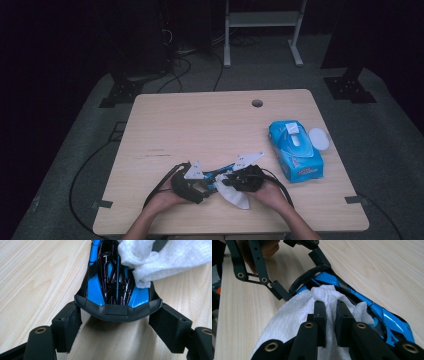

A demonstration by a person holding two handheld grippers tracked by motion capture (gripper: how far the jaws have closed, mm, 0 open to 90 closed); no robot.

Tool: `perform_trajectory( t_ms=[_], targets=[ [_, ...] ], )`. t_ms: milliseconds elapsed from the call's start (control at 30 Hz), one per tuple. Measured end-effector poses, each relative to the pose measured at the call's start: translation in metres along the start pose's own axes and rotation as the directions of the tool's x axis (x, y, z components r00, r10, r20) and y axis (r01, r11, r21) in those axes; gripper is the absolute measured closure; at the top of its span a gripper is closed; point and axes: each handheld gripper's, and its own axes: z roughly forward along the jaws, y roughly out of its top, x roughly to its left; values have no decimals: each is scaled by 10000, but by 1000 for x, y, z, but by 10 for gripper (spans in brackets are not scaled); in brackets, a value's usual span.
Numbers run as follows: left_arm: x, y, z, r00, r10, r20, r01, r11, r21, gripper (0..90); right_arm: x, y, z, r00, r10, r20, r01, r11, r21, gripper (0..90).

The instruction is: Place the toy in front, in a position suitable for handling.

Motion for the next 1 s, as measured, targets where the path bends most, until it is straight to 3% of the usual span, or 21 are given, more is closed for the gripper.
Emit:
perform_trajectory(
  t_ms=[167, 367, 433, 533, 667, 733, 833, 933, 1000],
  targets=[
    [2, 2, 3, 9997, -173, 161, 174, 9998, -84, 257, -2, 2, -3, 9995, 132, 304, -135, 9999, 83, 809],
    [0, 5, 7, 9999, -106, 77, 107, 9999, -85, 258, 16, 17, 22, 9989, -289, -367, 294, 9995, 145, 815],
    [1, 3, 5, 9999, -81, 83, 81, 10000, -49, 261, 19, 22, 28, 9981, -502, -346, 511, 9983, 266, 814],
    [1, 3, 5, 10000, -41, 66, 41, 10000, -56, 263, 12, 25, 21, 9989, -467, 100, 464, 9985, 298, 815],
    [1, 4, 6, 9999, -136, 33, 136, 9998, -130, 258, 1, 21, 13, 9996, 28, 296, -35, 9997, 245, 815],
    [0, 6, 9, 9993, -368, 7, 368, 9991, -211, 195, 3, 20, 15, 9999, 92, 79, -94, 9995, 297, 815],
    [0, 9, 10, 9996, -268, -23, 268, 9995, -195, 233, 10, 26, 23, 9994, 41, -357, -34, 9998, 204, 815],
    [-1, 7, 8, 9996, -276, -45, 275, 9994, -201, 237, 17, 35, 32, 9991, -234, -354, 248, 9989, 391, 815],
    [0, 6, 8, 9995, -324, -6, 324, 9990, -298, 238, 12, 38, 34, 9987, -203, -475, 223, 9989, 411, 816]
  ],
)
